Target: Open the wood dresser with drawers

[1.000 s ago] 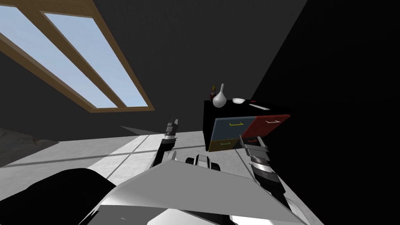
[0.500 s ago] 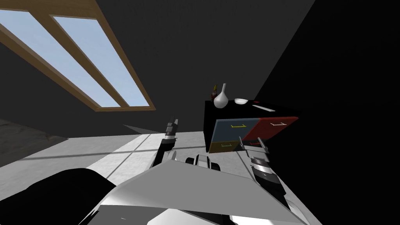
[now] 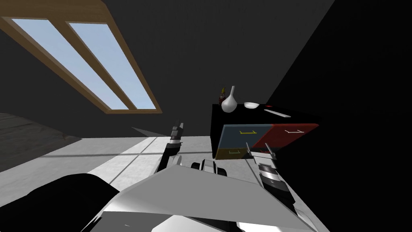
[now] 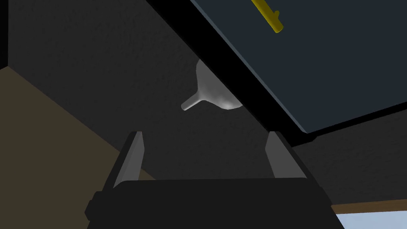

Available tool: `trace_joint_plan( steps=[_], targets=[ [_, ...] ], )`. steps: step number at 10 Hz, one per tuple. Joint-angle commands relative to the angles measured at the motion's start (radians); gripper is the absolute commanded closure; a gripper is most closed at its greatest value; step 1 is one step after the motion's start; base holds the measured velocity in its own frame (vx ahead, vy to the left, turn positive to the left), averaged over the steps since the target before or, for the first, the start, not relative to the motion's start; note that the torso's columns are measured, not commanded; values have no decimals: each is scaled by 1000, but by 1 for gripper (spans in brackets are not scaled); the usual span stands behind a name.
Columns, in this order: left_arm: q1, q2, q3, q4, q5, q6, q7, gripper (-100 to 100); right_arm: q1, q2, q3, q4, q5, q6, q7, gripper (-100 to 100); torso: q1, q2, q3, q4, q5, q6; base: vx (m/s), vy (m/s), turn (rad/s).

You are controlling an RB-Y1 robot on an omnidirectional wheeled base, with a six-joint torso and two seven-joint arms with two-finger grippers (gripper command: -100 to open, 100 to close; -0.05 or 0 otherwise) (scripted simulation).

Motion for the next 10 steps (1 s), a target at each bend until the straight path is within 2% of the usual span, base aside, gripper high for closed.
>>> trace_joint_plan(
  steps=[1, 3, 4, 6, 8, 9, 10],
  targets=[
    [0, 0, 0, 0, 0, 0, 0, 0, 2, -4, -6, 21, 10, -4, 74, -100, 1, 1, 1, 0, 0, 0, 42, -15, 128],
    [0, 0, 0, 0, 0, 0, 0, 0, 2, -4, -6, 21, 10, -4, 117, -100, 0, 0, 0, 0, 0, 0, 31, -18, 25],
    [0, 0, 0, 0, 0, 0, 0, 0, 5, -7, -10, 39, 19, -7, 152, -100, 0, 1, 1, 0, 0, 0, 32, -28, 119],
    [0, 0, 0, 0, 0, 0, 0, 0, 5, -7, -10, 39, 19, -7, 191, -100, -1, 0, 0, 0, 0, 0, 31, -24, 27],
    [0, 0, 0, 0, 0, 0, 0, 0, 8, -11, -14, 56, 28, -11, 255, -100, 1, 0, 0, 0, 0, -1, 35, -19, 91],
    [0, 0, 0, 0, 0, 0, 0, 0, 8, -11, -14, 56, 28, -11, 261, -100, 0, 0, 0, 0, 0, 0, 18, -17, -15],
    [0, 0, 0, 0, 0, 0, 0, 0, 10, -15, -18, 72, 36, -14, 301, -100, 0, 1, 1, 0, 0, 0, 32, -22, 87]
  ],
)
